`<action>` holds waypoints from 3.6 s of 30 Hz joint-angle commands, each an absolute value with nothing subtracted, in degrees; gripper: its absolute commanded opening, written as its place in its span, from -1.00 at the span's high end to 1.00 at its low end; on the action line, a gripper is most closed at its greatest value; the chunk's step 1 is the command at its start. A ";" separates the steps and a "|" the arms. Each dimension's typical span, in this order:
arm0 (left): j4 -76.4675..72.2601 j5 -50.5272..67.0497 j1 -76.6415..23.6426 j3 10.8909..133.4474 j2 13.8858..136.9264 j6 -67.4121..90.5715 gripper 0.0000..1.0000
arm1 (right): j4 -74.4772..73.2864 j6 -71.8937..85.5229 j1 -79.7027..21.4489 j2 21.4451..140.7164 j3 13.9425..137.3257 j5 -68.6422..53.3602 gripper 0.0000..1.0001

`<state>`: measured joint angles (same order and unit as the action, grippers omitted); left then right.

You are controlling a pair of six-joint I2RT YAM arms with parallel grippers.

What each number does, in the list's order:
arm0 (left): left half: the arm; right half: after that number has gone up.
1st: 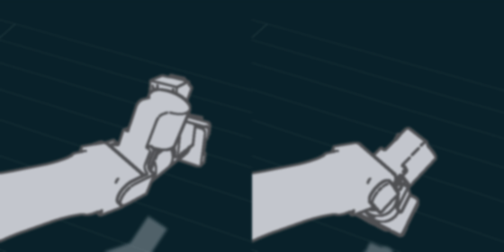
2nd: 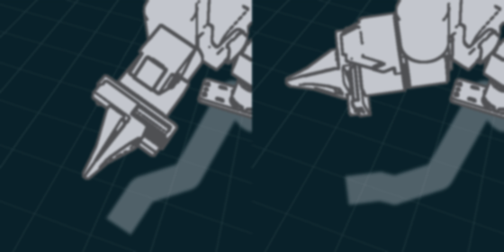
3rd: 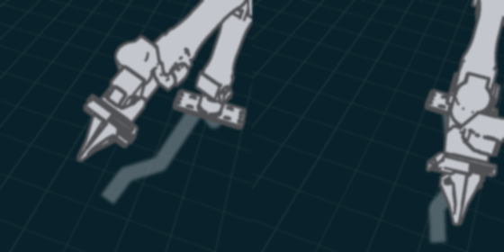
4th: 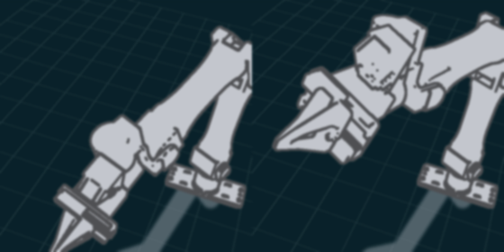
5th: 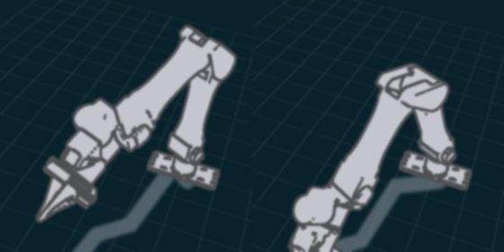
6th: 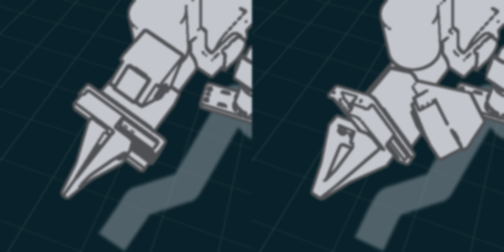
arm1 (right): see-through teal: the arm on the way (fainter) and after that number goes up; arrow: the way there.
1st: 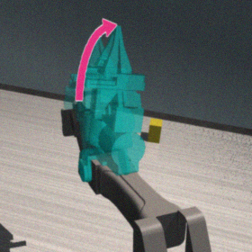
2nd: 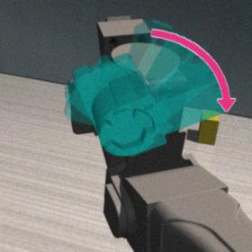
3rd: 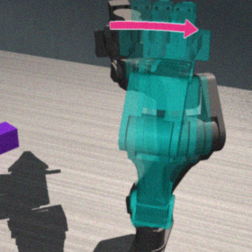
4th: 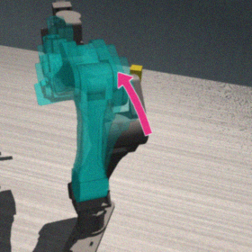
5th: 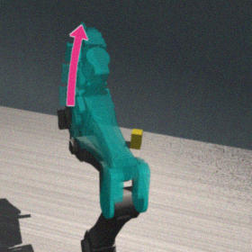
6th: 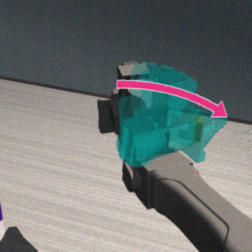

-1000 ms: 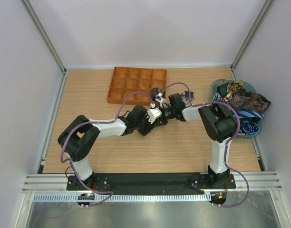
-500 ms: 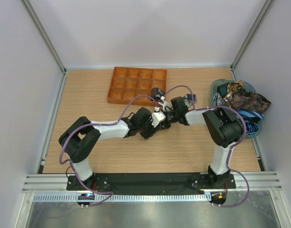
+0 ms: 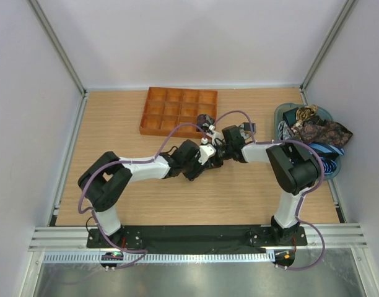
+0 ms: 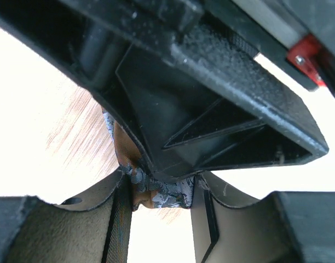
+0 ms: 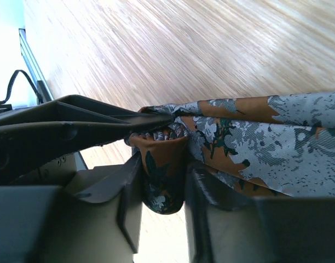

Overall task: Roll the ties
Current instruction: Roll the tie

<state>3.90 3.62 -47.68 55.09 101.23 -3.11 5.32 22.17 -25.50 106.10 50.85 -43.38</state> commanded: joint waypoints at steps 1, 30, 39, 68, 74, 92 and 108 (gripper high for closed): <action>8.88 -1.49 -47.11 55.72 102.57 -2.29 0.28 | 0.35 18.98 -25.66 106.78 50.45 -37.62 0.34; 8.61 4.39 -46.50 61.70 107.23 -7.91 -0.32 | -1.49 17.84 -25.93 110.92 53.09 -37.88 0.52; 11.08 2.72 -46.14 60.64 106.43 -7.74 0.24 | -0.35 18.37 -25.93 108.55 52.03 -37.09 -0.02; 16.88 4.75 -45.79 64.60 111.00 -7.56 0.37 | 12.39 28.47 -17.05 93.42 41.04 -32.07 -0.28; 17.40 4.92 -45.79 64.95 111.44 -7.47 0.38 | 15.38 30.50 -15.65 94.13 40.34 -35.24 -0.19; 32.16 5.80 -45.44 75.57 117.51 -3.17 0.38 | -4.30 15.92 -36.89 58.54 33.66 7.53 -0.11; 43.24 7.47 -45.44 82.62 121.55 -0.44 0.35 | -11.24 0.27 -76.55 81.80 48.41 39.63 -0.10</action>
<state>32.01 6.90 -45.89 84.29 117.60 -1.85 -8.51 4.67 -73.93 76.18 42.15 29.34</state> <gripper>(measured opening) 0.390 0.551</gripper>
